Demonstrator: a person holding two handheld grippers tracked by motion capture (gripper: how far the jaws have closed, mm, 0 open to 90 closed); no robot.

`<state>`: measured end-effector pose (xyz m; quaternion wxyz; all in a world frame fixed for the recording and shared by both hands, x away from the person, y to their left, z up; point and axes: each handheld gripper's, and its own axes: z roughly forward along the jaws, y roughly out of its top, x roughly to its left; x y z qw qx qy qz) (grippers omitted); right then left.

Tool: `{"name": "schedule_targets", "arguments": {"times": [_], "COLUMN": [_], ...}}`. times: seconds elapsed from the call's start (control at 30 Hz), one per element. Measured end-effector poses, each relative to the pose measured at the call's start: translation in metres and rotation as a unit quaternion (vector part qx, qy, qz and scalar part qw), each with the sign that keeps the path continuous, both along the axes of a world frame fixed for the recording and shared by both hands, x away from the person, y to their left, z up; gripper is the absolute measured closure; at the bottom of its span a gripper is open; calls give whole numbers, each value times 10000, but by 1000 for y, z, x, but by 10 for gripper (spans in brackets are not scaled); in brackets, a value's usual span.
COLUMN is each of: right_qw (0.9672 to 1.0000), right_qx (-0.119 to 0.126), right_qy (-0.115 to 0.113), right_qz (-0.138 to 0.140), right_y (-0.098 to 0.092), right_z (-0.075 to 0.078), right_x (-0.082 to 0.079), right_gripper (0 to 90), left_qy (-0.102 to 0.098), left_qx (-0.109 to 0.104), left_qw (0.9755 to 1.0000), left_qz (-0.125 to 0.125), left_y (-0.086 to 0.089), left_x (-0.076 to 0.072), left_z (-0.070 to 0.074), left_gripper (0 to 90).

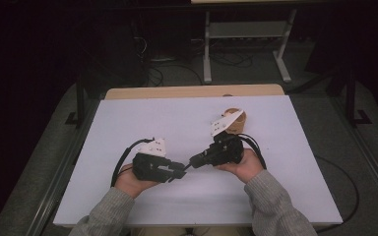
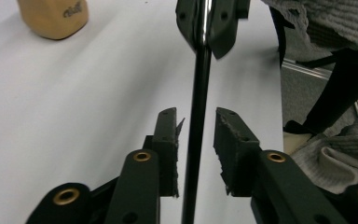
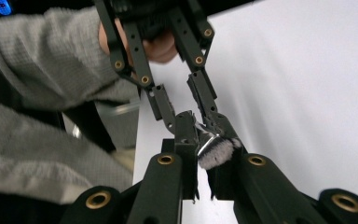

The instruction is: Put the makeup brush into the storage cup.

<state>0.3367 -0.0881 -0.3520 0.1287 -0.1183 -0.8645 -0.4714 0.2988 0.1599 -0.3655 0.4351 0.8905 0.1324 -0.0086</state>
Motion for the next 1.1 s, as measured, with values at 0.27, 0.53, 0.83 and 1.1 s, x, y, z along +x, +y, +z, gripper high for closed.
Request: {"name": "schedule_targets", "arguments": {"times": [0.27, 0.53, 0.83, 1.1], "right_qw": [9991, 9992, 9925, 9945], "right_qx": [-360, 318, 1073, 945], "right_qy": [-158, -232, -176, -143], "right_qz": [157, -123, -562, -427], "right_y": [5, -5, -19, -18], "right_z": [6, 1, -13, -9], "right_x": [-5, -9, -12, -10], "right_gripper": [825, 791, 808, 828], "left_qy": [43, 114, 143, 285], "left_qx": [106, -261, -482, -244], "left_qw": [9998, 9995, 9987, 9993], "left_qz": [-181, -113, 58, -21], "left_y": [-7, -5, -4, -11], "left_x": [0, 1, 2, 3], "left_z": [2, 2, 0, -4], "left_gripper": [796, 842, 843, 765]}}
